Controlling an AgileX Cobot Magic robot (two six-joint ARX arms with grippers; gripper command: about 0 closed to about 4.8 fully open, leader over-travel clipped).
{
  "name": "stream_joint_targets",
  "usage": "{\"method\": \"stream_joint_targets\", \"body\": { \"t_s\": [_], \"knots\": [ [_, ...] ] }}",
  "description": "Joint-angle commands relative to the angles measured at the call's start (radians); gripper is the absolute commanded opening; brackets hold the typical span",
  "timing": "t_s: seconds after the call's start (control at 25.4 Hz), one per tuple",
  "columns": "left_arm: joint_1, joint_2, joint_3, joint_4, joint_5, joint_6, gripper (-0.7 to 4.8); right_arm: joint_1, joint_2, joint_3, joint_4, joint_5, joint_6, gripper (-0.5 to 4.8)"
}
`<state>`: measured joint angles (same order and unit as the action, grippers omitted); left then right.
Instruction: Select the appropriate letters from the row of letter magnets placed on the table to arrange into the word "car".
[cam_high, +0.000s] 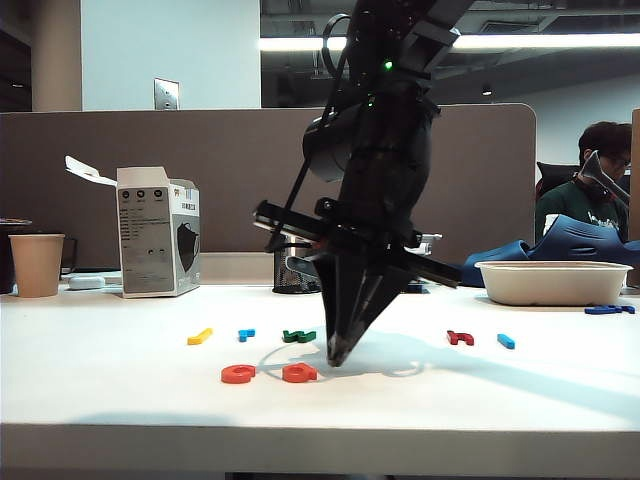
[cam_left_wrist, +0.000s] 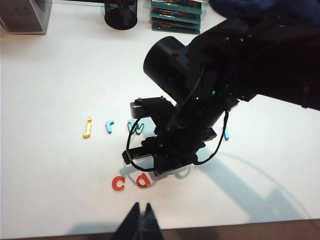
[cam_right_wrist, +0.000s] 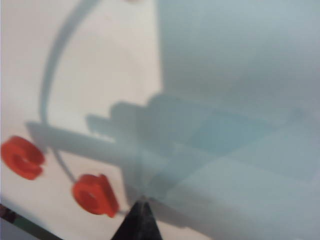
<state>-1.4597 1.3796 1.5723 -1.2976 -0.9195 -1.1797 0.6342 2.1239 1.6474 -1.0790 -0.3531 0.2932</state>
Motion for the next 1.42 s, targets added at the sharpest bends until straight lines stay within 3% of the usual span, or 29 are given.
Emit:
{"method": "stream_joint_targets", "body": {
  "t_s": [0.04,0.87,1.1,1.42],
  "knots": [
    [0.0,-0.002,0.002,0.005,-0.008,0.001,-0.05,0.002,0.003,0.001,0.02,-0.034,-0.005,-0.06],
    [0.0,-0.002,0.002,0.005,-0.008,0.001,-0.05,0.013,0.021,0.001,-0.021,-0.077,-0.002,-0.06],
    [0.0,-0.002,0.002,0.005,-0.008,0.001,-0.05,0.002,0.021,0.001,-0.019,0.021,-0.002,-0.06],
    [0.0,-0.002,0.002,0.005,-0.008,0.001,-0.05,-0.063,0.018,0.002,-0.006,0.065,-0.013,-0.06]
  ]
}}
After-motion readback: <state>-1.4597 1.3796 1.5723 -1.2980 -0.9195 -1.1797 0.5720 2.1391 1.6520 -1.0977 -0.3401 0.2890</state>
